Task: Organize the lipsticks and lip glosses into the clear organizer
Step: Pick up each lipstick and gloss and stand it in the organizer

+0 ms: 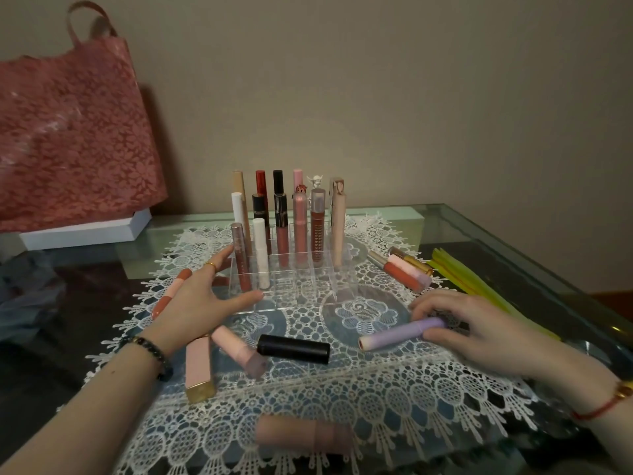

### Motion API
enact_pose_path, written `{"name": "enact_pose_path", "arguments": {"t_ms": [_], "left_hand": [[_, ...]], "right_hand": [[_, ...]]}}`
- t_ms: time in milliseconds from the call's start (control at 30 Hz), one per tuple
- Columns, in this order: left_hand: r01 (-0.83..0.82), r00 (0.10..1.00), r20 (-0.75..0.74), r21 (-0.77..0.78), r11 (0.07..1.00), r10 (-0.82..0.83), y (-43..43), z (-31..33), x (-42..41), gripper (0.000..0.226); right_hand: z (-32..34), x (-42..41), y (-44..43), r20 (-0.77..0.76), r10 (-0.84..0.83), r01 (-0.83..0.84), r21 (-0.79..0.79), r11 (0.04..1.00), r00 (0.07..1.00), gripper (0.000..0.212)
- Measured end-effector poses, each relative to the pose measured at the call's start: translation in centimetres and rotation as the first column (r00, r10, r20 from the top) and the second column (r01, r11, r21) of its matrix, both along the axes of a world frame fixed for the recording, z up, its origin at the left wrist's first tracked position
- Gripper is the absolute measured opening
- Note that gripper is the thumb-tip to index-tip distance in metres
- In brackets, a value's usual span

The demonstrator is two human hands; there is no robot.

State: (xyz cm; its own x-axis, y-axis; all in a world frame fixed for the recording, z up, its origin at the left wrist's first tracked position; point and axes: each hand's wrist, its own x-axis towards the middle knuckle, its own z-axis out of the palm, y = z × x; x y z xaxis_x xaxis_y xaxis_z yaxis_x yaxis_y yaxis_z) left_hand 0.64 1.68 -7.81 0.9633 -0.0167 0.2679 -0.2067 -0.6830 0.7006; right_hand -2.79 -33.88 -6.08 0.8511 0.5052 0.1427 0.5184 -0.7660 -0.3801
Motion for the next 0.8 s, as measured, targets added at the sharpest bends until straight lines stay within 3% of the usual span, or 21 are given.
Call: {"name": "enact_pose_path", "arguments": {"t_ms": [200, 333, 433, 567, 800], "left_hand": [[-0.001, 1.0, -0.007, 0.013, 1.0, 0.001, 0.0, 0.0, 0.0, 0.104], [-0.004, 1.0, -0.003, 0.03, 1.0, 0.004, 0.1, 0.0, 0.0, 0.104], [-0.004, 1.0, 0.001, 0.024, 1.0, 0.004, 0.1, -0.1, 0.0, 0.102], [-0.006, 1.0, 0.006, 0.025, 1.0, 0.006, 0.0, -0.1, -0.1, 0.1], [-0.009, 1.0, 0.019, -0.008, 1.0, 0.01, -0.1, -0.2, -0.2, 0.095]], "right_hand": [[1.3, -0.3, 0.6, 0.026, 0.004, -0.007, 0.131, 0.991, 1.0, 0.017], [2.3, -0.2, 1.6, 0.064, 0.007, -0.028, 0.337, 0.941, 0.998, 0.018], [2.9, -0.1, 2.8, 0.076, 0.004, -0.042, 0.501, 0.865, 0.997, 0.028], [4.0, 0.4, 4.9, 0.05, -0.006, -0.031, 0.719, 0.694, 0.999, 0.031], [6.0, 2.3, 10.0, 0.107, -0.117, -0.028, 0.843, 0.538, 0.987, 0.035]]}}
